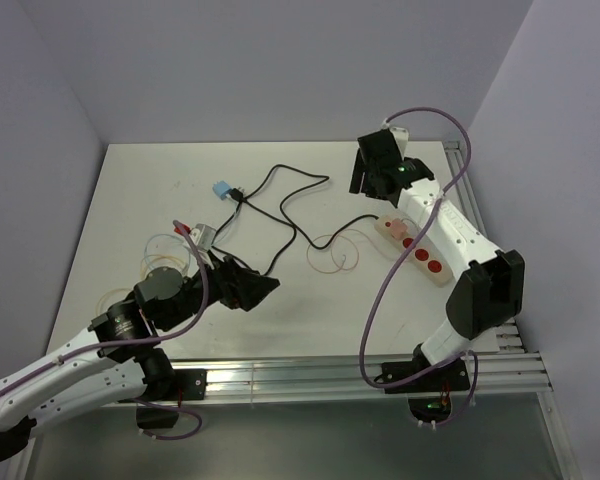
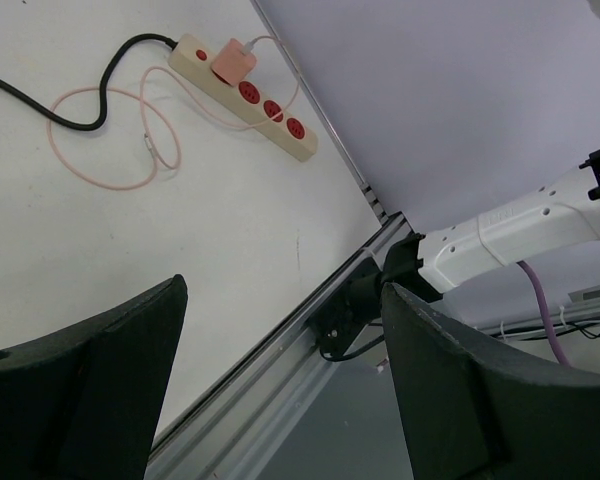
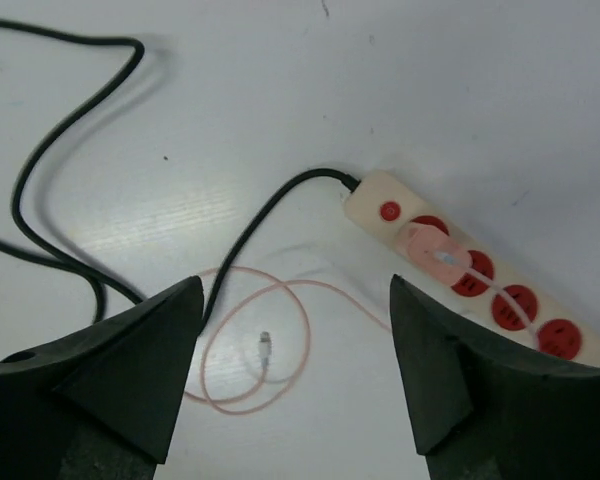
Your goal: Insert the plug
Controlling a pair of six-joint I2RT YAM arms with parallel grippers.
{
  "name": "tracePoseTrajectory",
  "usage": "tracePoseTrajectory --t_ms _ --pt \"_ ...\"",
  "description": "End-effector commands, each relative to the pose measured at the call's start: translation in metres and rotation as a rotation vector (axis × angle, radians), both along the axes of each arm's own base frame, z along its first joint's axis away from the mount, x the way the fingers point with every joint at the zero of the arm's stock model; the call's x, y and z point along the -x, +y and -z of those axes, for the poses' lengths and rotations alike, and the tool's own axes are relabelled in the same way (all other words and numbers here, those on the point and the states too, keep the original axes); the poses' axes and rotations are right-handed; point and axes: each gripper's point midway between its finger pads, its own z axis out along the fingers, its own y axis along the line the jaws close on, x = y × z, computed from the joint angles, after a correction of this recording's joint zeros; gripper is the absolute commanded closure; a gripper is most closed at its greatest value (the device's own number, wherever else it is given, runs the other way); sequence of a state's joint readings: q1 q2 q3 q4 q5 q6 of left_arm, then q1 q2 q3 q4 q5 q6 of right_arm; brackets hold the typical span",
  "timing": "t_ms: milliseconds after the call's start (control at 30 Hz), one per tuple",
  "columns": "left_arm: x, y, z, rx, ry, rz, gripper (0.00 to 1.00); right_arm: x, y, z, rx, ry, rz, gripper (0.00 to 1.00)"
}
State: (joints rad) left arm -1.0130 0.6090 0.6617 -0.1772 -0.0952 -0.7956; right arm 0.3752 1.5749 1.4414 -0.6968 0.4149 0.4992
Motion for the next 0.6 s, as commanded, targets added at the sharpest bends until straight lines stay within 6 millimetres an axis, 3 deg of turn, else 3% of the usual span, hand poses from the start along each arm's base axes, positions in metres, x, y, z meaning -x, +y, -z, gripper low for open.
tracePoseTrajectory --t_ms 0,100,133,167,200,267,300,400,467,567 --pt "-0.002 0.007 -0.026 0.05 -0.036 -0.026 0.16 -0.014 -0.01 -0.021 0.124 0.047 -0.162 0.17" --pt "-0.002 0.006 -0.021 0.022 -0.042 -0.018 0.16 -0.006 -0.043 -0.016 0.266 0.168 -0.277 0.16" --pt "-0.001 0.005 -0.018 0.011 -0.042 -0.013 0.16 -0.003 -0.035 -0.013 0.22 0.178 -0.355 0.16" --pt "-0.001 0.005 -0.018 0.01 -0.043 -0.011 0.15 0.002 -0.045 -0.004 0.215 0.203 -0.38 0.16" --pt "-0.002 0.004 -0.016 0.002 -0.043 -0.007 0.15 0.0 -0.049 -0.013 0.234 0.15 -0.432 0.16" --pt "0.0 0.001 -0.016 0.005 -0.046 0.011 0.15 0.004 -0.055 -0.002 0.231 0.13 -0.467 0.16" --pt "0.001 -0.001 -0.016 0.005 -0.045 0.02 0.15 0.0 -0.064 -0.006 0.22 0.105 -0.456 0.16" --pt "0.005 -0.006 -0.016 0.002 -0.057 0.057 0.15 -0.001 -0.07 0.001 0.155 0.151 -0.498 0.21" --pt "0.006 -0.008 -0.015 -0.007 -0.065 0.075 0.15 -0.007 -0.066 -0.008 0.124 0.145 -0.513 0.26" --pt "0.007 -0.008 -0.017 -0.021 -0.096 0.091 0.15 -0.001 -0.064 0.008 0.053 0.169 -0.584 0.33"
